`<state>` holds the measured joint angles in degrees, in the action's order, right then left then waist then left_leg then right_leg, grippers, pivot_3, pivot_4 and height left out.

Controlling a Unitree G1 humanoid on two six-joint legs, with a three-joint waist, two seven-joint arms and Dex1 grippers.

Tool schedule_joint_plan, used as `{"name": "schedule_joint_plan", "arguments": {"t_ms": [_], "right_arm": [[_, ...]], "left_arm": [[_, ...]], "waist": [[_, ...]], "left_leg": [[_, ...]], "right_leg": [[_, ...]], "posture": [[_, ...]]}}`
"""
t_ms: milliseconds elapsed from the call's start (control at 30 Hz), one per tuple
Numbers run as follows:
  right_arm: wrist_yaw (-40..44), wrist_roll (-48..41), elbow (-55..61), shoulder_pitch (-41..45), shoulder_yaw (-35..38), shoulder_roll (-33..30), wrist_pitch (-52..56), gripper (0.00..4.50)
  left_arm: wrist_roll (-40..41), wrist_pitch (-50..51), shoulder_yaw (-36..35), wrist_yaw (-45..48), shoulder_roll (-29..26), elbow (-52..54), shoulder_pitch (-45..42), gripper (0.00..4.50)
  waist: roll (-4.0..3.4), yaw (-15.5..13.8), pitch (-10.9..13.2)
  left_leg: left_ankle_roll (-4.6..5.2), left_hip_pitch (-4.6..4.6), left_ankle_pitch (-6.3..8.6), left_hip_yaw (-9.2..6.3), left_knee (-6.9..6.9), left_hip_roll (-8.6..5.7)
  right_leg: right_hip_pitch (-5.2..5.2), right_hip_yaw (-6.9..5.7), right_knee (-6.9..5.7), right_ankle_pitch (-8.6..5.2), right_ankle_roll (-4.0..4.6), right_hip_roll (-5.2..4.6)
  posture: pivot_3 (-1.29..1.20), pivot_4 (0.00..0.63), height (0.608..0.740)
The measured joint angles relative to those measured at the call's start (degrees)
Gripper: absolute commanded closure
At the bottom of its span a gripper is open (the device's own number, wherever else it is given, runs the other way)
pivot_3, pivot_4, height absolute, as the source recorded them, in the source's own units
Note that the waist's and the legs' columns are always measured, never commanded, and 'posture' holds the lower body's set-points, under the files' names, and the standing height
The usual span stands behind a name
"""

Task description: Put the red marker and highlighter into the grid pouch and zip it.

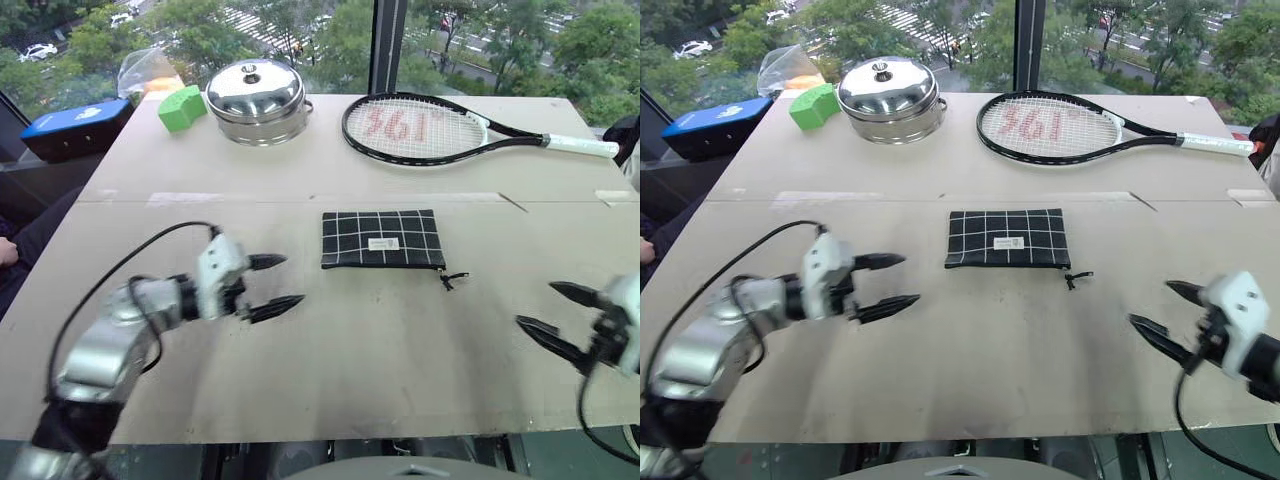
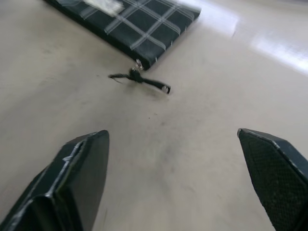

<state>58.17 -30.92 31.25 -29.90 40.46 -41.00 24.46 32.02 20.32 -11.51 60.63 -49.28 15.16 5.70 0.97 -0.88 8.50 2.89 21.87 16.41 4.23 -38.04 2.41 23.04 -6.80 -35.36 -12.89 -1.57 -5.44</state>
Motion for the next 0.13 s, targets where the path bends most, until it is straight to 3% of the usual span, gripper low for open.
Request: {"name": "schedule_joint_plan", "arguments": {"t_ms": [133], "right_arm": [[6.02, -1.22, -2.0, -3.99, 6.4, 0.71, -5.96, 0.09]], "left_arm": [[2.59, 3.18, -5.57, 0.48, -0.62, 3.33, 6.37, 0.13]], "waist": [[-0.16, -0.46, 0.11]], "left_leg": [[-0.24, 0.02, 0.15, -0.05, -0.03, -0.03]], "right_leg": [[0.01, -0.02, 0.0, -0.05, 0.09, -0.16]], "posture": [[0.0, 0.15, 0.74]]}}
